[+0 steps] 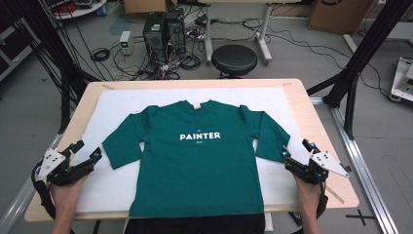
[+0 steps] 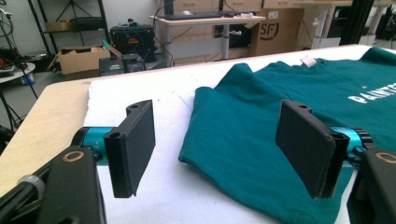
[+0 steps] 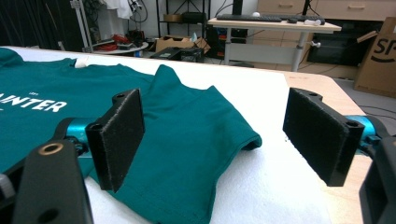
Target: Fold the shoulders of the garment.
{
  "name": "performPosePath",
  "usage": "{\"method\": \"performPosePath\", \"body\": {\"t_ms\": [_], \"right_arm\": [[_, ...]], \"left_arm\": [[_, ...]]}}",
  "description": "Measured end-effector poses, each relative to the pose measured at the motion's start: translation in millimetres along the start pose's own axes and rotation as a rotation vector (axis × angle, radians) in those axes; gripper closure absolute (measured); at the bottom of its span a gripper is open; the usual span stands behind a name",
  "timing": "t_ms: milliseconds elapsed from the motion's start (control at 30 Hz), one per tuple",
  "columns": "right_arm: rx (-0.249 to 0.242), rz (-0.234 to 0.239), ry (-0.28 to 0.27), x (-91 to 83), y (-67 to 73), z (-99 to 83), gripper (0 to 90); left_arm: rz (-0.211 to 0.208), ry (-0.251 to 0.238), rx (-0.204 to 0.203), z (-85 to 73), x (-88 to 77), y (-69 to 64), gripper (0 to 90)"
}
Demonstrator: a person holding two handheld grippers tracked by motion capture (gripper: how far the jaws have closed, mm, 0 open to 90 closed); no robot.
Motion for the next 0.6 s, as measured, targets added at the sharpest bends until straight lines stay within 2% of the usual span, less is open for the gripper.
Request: {"method": "performPosePath", "body": {"t_ms": [300, 600], "right_arm": [[0.007, -0.006, 0.008, 0.9, -0.6, 0.0, 21.0], [0.012, -0.003, 0.018, 1.9, -1.1, 0.1, 21.0]], "left_arm": [[0.013, 0.050, 0.005, -0.1, 4.8, -0.6, 26.7], [0.010, 0.071, 0.008, -0.2, 6.9, -1.0, 25.4]]}}
Point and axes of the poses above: each handheld gripper's, and its own axes: x roughly forward along the jaws, z roughly out of its top, y roughly to its left, the point moved 2 cm from there along x, roughly forward along the jaws, and after that the axes turned 11 degrees about -y, right-handed, at the moved point
